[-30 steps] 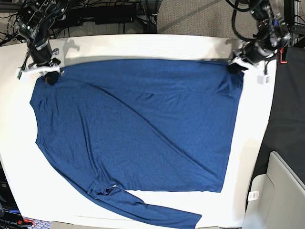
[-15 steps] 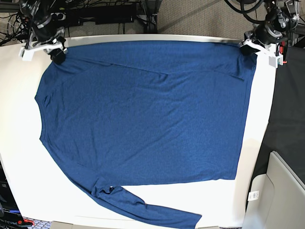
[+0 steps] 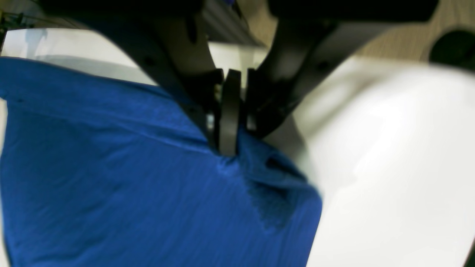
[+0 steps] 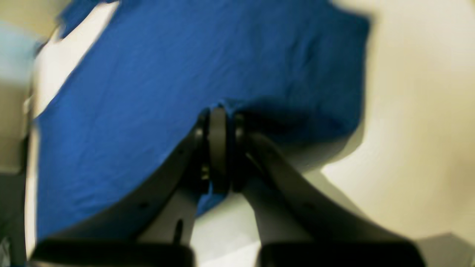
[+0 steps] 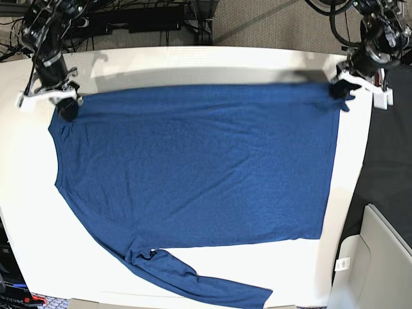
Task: Fold the T-shirt properly
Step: 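Lift the shirt with both grippers and drag it to flatten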
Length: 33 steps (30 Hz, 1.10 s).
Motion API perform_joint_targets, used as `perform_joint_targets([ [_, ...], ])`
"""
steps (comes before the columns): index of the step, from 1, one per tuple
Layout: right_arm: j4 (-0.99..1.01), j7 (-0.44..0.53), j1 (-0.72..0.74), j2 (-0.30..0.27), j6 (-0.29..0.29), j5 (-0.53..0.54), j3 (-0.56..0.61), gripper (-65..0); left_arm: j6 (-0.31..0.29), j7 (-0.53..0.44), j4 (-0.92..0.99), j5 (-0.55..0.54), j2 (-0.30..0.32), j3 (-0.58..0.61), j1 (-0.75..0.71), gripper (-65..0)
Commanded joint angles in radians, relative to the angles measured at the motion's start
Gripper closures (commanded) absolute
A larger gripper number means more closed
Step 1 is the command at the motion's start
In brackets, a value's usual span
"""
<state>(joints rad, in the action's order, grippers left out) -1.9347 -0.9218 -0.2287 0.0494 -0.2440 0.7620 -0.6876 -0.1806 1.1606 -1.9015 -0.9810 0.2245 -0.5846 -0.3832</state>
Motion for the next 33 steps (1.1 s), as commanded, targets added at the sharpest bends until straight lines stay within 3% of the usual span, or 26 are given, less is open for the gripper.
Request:
perform_joint_targets([
  [1, -0.013, 0.030, 0.038, -0.010, -0.010, -0.002, 0.007, -0.2, 0.005, 0.005, -0.010, -0.008, 0.013, -0.007, 0.030, 0.0],
  [6, 0.060, 0.030, 0.148, -0.046, -0.010, -0.074, 0.029, -0.2, 0.006, 0.054, -0.003, -0.005, 0.009, -0.005, 0.161, 0.0],
  [15, 0.257, 0.034, 0.300, -0.076, -0.012, -0.077, 0.021, -0.2, 0.008, 0.045, 0.184, -0.003, -0.009, 0.048, 0.321, 0.0],
  [22, 0.373, 0.043, 0.388, -0.067, -0.117, -0.115, 0.021, -0.2, 0.008, -0.001, 0.313, -0.003, -0.006, 0.073, 0.412, 0.0],
  [33, 0.553, 0.168, 0.489, -0.067, -0.124, -0.147, 0.027, -0.5, 0.010, -0.051, 0.489, -0.003, -0.003, 0.091, 0.479, -0.2],
])
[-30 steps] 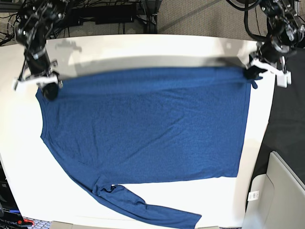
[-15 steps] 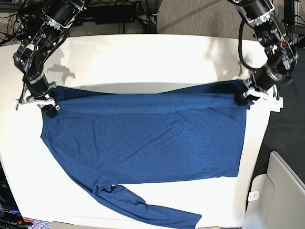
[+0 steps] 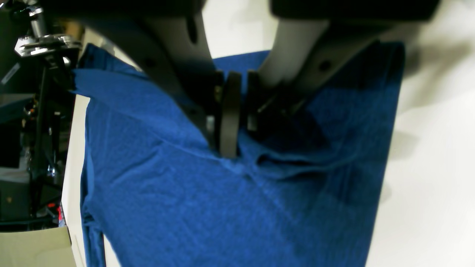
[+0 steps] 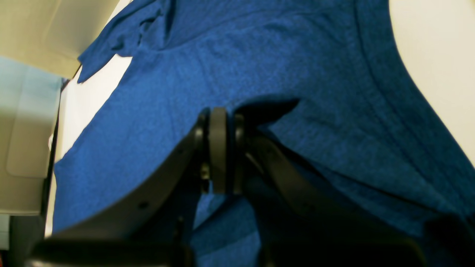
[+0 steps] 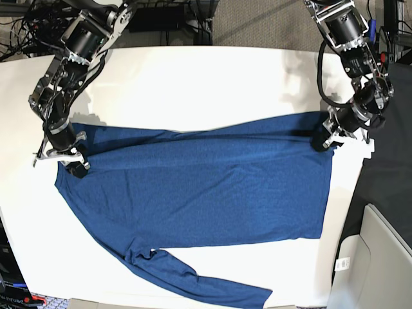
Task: Fold the T-shirt properly
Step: 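Lift the shirt with both grippers and drag it to flatten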
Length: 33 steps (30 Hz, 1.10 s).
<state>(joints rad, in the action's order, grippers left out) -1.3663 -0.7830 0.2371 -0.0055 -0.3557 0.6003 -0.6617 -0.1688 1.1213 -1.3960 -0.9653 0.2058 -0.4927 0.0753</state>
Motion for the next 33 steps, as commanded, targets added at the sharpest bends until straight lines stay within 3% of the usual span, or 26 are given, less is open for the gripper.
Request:
perform_joint_targets([
  [1, -0.011, 0.032, 0.023, -0.014, -0.012, 0.014, 0.001, -0.6, -0.001, -0.011, 0.001, -0.019, 0.016, -0.001, 0.022, -0.6],
  [4, -0.009, 0.032, 0.020, -0.018, -0.012, 0.014, 0.003, -2.3, 0.001, -0.008, 0.020, -0.019, 0.021, -0.001, 0.022, -6.6],
  [11, -0.028, 0.007, -0.012, -0.020, -0.010, 0.022, -0.002, -23.4, -0.001, 0.032, -0.032, -0.025, 0.083, -0.008, 0.011, -20.9],
  [15, -0.118, -0.046, -0.055, -0.018, -0.010, 0.037, -0.005, -23.5, -0.001, 0.110, -0.124, -0.025, 0.085, -0.050, -0.053, -23.6],
  [19, -0.220, -0.075, -0.158, -0.020, -0.010, 0.114, -0.007, -23.5, -0.001, 0.197, -0.213, -0.025, 0.048, -0.122, -0.127, -23.6],
  [25, -0.304, -0.071, -0.284, -0.020, -0.010, 0.123, -0.007, -23.5, -0.001, 0.197, -0.197, -0.025, 0.034, -0.145, -0.177, -23.7],
  [33, -0.308, -0.071, -0.293, -0.012, -0.010, 0.123, -0.060, -23.5, -0.001, 0.154, -0.047, -0.020, 0.010, -0.137, -0.147, -23.7],
])
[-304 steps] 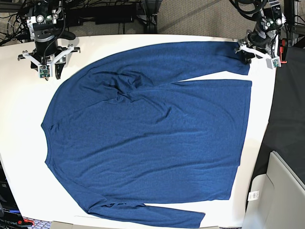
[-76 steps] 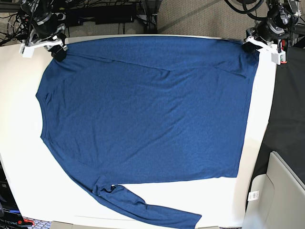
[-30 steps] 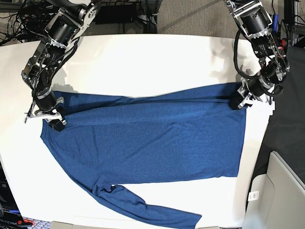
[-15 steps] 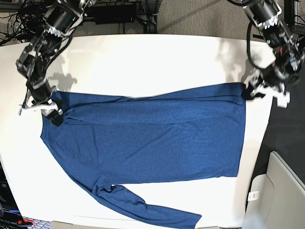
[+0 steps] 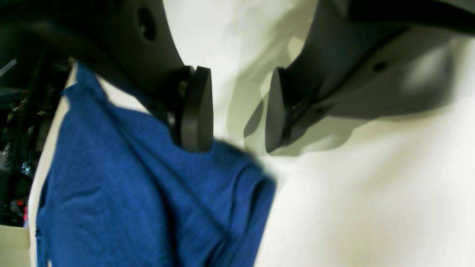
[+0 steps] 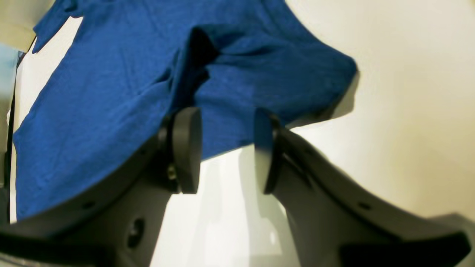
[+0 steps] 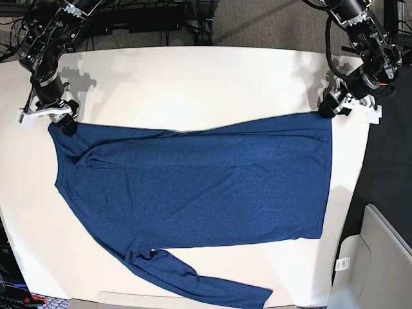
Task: Fold the T-shirt properly
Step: 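Lift the shirt with both grippers and drag it to flatten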
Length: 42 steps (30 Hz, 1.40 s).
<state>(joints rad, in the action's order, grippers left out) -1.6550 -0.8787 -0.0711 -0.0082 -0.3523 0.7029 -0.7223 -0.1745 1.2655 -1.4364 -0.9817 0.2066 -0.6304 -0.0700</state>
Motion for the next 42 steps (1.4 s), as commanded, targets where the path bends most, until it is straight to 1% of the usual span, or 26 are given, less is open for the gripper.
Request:
perform_joint_targets([
  [1, -0.020, 0.025, 0.015, -0.011, -0.014, 0.021, 0.000, -23.5, 0.005, 0.009, 0.009, -0.004, 0.009, 0.001, 0.003, -23.7],
  [4, -0.020, 0.025, 0.015, -0.009, -0.014, 0.021, 0.000, -23.5, 0.005, 0.006, 0.062, -0.003, 0.009, 0.001, 0.048, -23.6],
  [7, -0.020, 0.025, 0.015, -0.009, -0.014, 0.019, 0.000, -23.5, 0.005, -0.027, 0.078, -0.003, 0.009, 0.013, 0.063, -23.6],
  [13, -0.017, 0.025, 0.015, -0.009, -0.009, 0.013, 0.000, -23.5, 0.005, -0.117, 0.078, -0.003, 0.007, 0.139, 0.063, -22.6],
  [15, -0.017, 0.025, 0.011, -0.009, -0.009, 0.011, -0.010, -23.5, 0.005, -0.128, 0.078, -0.004, 0.007, 0.159, 0.062, -18.5],
  [20, -0.003, 0.020, 0.009, -0.009, -0.008, 0.011, -0.081, -23.5, 0.003, -0.120, 0.078, -0.006, 0.009, 0.152, 0.062, -1.0],
  [21, 0.008, 0.020, 0.014, -0.009, -0.008, 0.011, -0.090, -23.5, 0.003, -0.120, 0.078, -0.006, 0.012, 0.151, 0.062, 0.0],
  [30, 0.114, 0.020, 0.070, -0.014, -0.004, 0.008, -0.122, -23.8, 0.003, -0.120, 0.076, -0.006, 0.015, 0.151, 0.057, -0.1],
  [35, 0.175, 0.020, 0.142, -0.009, -0.004, -0.059, -0.122, -23.6, 0.003, -0.120, 0.076, -0.006, 0.017, 0.151, 0.055, -0.1],
  [38, 0.209, 0.020, 0.176, -0.008, -0.004, -0.075, -0.122, -23.4, 0.003, -0.119, 0.076, -0.006, 0.017, 0.151, 0.055, -0.1],
  [39, 0.218, 0.020, 0.185, -0.008, -0.004, -0.076, -0.122, -21.9, 0.003, -0.119, 0.076, -0.006, 0.017, 0.151, 0.055, -0.1],
  [40, 0.224, 0.020, 0.189, -0.008, -0.004, -0.076, -0.122, -19.1, 0.003, -0.114, 0.075, -0.006, 0.017, 0.151, 0.055, -0.1],
  [41, 0.229, 0.020, 0.192, -0.008, -0.004, -0.076, -0.122, -15.0, 0.003, -0.102, 0.075, -0.006, 0.017, 0.149, 0.055, -0.1],
  [42, 0.230, 0.020, 0.192, -0.011, -0.004, -0.076, -0.122, -9.2, 0.003, -0.088, 0.073, -0.006, 0.017, 0.148, 0.055, -0.1],
])
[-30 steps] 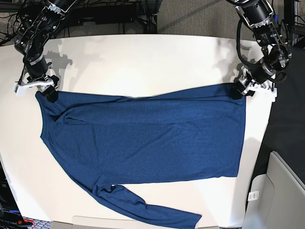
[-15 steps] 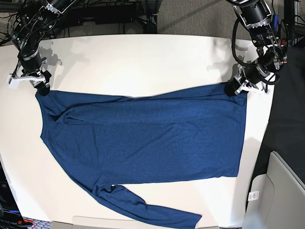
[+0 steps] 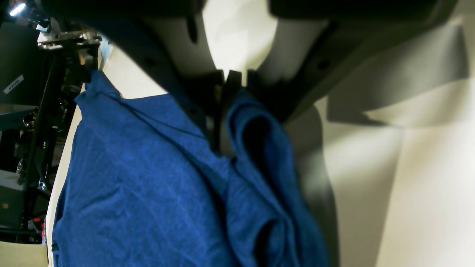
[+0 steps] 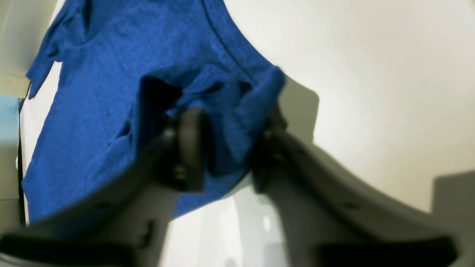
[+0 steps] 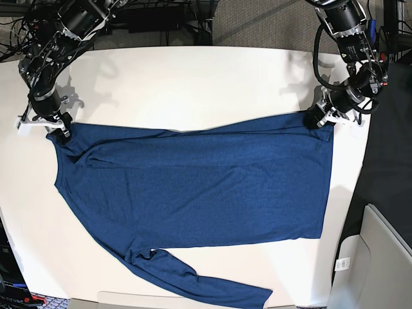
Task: Fold the T-shirt properly
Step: 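Lift the shirt with both grippers and drag it to flatten, then lower the shirt onto the table and release both grippers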
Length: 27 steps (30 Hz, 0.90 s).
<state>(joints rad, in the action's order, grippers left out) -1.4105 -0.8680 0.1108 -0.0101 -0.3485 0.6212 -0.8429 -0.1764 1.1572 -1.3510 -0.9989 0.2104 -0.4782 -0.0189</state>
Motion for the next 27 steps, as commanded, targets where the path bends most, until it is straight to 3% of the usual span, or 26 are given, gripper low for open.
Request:
perform_joint_targets([
  [1, -0.014, 0.010, 0.007, -0.011, -0.010, 0.006, -0.002, -4.2, 0.005, 0.030, -0.012, 0.012, 0.013, -0.004, 0.004, -0.1],
  [2, -0.016, 0.008, 0.002, -0.012, -0.010, 0.006, -0.002, -0.1, 0.005, 0.036, -0.012, 0.012, 0.016, -0.004, 0.004, -0.1],
  [11, -0.103, 0.008, -0.109, -0.017, -0.017, 0.018, -0.022, -0.2, 0.004, 0.043, -0.060, 0.008, 0.099, -0.004, -0.056, 0.0],
  [14, -0.134, 0.008, -0.151, -0.017, -0.019, 0.076, -0.028, -0.2, 0.004, 0.043, -0.092, 0.008, 0.120, -0.004, -0.091, 0.0],
  [27, -0.211, 0.008, -0.374, -0.038, -0.019, 0.228, -0.029, -0.2, 0.004, 0.085, -0.249, 0.008, 0.125, -0.006, -0.286, 0.0],
])
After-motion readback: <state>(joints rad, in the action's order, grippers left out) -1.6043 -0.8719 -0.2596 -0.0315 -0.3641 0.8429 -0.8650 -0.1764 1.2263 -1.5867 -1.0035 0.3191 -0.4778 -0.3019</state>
